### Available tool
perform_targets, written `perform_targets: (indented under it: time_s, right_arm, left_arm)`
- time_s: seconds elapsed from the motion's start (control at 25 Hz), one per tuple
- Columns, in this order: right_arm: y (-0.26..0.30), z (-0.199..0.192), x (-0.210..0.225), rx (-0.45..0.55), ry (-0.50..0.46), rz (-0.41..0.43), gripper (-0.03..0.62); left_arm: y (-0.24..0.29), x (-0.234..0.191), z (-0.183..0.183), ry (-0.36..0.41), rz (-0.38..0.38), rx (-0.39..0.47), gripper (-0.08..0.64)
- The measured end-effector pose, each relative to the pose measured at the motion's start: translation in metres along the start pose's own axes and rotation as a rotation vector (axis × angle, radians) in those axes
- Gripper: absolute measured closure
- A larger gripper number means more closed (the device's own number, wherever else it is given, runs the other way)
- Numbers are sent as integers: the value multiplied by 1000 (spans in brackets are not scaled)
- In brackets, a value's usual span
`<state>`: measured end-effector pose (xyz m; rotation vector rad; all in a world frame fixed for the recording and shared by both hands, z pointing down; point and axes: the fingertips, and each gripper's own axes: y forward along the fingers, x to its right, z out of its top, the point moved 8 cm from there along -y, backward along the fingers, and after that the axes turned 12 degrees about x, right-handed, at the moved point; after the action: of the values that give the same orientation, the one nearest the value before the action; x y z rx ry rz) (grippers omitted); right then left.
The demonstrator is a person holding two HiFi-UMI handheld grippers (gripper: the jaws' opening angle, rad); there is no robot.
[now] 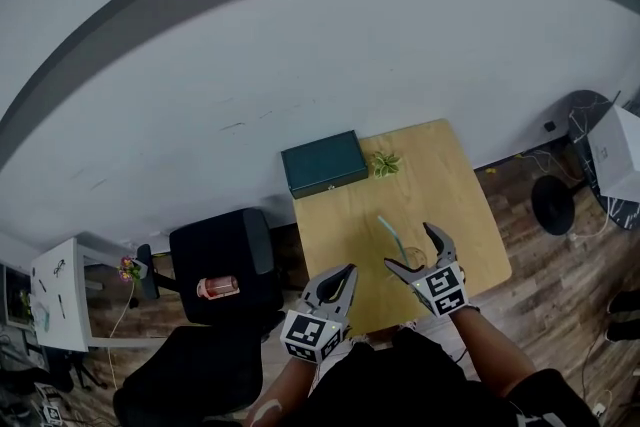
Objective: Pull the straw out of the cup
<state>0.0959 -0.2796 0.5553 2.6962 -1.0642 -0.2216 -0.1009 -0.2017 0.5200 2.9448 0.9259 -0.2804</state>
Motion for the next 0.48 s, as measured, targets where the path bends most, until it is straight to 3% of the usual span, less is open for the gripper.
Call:
perform_targets:
  time_s: [0.48]
  right_arm:
    - [21, -36, 1, -148, 45, 27, 295]
  left_arm:
    - [-22, -11, -7, -75, 129, 12, 541]
